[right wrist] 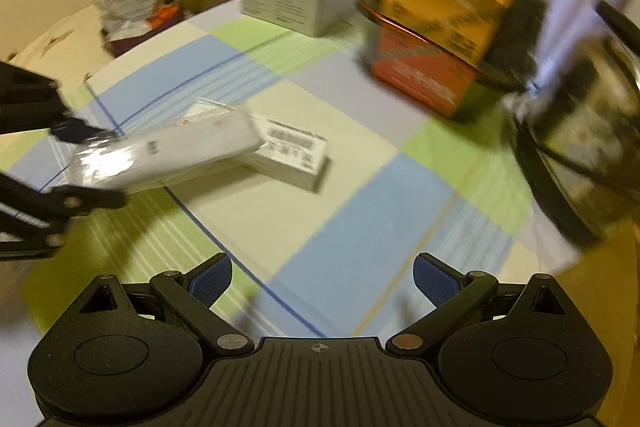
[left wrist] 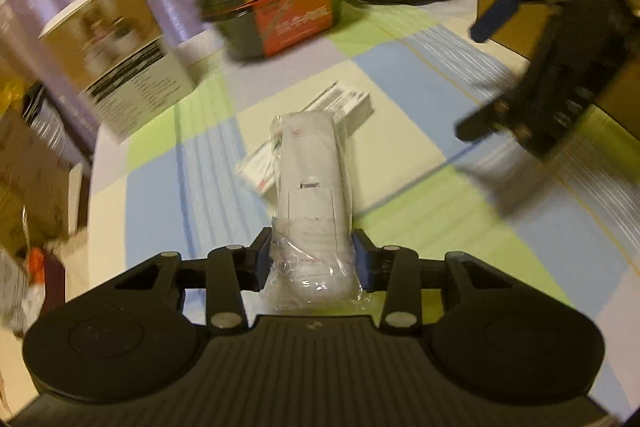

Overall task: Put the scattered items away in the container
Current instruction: 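Grasp the white parrot ointment box with the right tool while the left tool lifts the wrapped packet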

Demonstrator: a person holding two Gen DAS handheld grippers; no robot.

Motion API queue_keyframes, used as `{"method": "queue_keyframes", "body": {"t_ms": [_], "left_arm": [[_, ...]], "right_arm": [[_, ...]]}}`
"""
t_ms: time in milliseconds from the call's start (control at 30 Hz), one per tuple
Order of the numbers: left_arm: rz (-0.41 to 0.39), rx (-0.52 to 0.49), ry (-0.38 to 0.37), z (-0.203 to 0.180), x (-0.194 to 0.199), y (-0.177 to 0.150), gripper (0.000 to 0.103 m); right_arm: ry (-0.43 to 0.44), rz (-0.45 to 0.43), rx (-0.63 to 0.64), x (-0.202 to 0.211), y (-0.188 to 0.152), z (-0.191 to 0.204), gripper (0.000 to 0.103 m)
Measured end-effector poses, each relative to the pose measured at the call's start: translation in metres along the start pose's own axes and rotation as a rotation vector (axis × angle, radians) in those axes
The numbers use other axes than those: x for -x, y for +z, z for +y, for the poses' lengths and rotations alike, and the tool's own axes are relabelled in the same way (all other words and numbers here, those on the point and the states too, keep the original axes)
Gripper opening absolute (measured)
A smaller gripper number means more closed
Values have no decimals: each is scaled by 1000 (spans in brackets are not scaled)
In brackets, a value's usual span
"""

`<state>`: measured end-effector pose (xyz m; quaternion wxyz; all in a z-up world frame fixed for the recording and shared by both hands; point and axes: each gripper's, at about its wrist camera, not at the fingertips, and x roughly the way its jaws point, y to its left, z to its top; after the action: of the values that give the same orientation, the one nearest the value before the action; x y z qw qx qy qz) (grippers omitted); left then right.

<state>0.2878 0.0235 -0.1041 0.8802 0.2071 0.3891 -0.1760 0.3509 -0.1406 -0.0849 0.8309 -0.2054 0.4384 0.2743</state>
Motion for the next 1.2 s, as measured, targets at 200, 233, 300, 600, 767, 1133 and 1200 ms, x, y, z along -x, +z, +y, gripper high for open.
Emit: {"method": "queue_keyframes", "body": {"t_ms": [200, 233, 300, 600, 767, 1133, 1200], "left_arm": [[36, 151, 27, 21, 28, -42, 36], [42, 189, 30, 25, 30, -47, 36], [69, 277, 22, 32, 31, -56, 35], [119, 356, -24, 24, 22, -70, 40], [114, 389, -30, 25, 20, -73, 59], [122, 369, -19, 23, 18, -71, 46], [130, 365, -23, 21, 20, -70, 37]], "right_arm": [[42, -30, 182, -26, 29, 14, 102], [51, -36, 204, -31, 35, 16, 102], [73, -43, 256, -40, 45, 20, 102], [141, 9, 489, -88, 72, 37, 102], [200, 54, 477, -105, 83, 38, 80], [184, 145, 257, -84, 68, 41, 41], [171, 160, 192, -73, 51, 44, 41]]}}
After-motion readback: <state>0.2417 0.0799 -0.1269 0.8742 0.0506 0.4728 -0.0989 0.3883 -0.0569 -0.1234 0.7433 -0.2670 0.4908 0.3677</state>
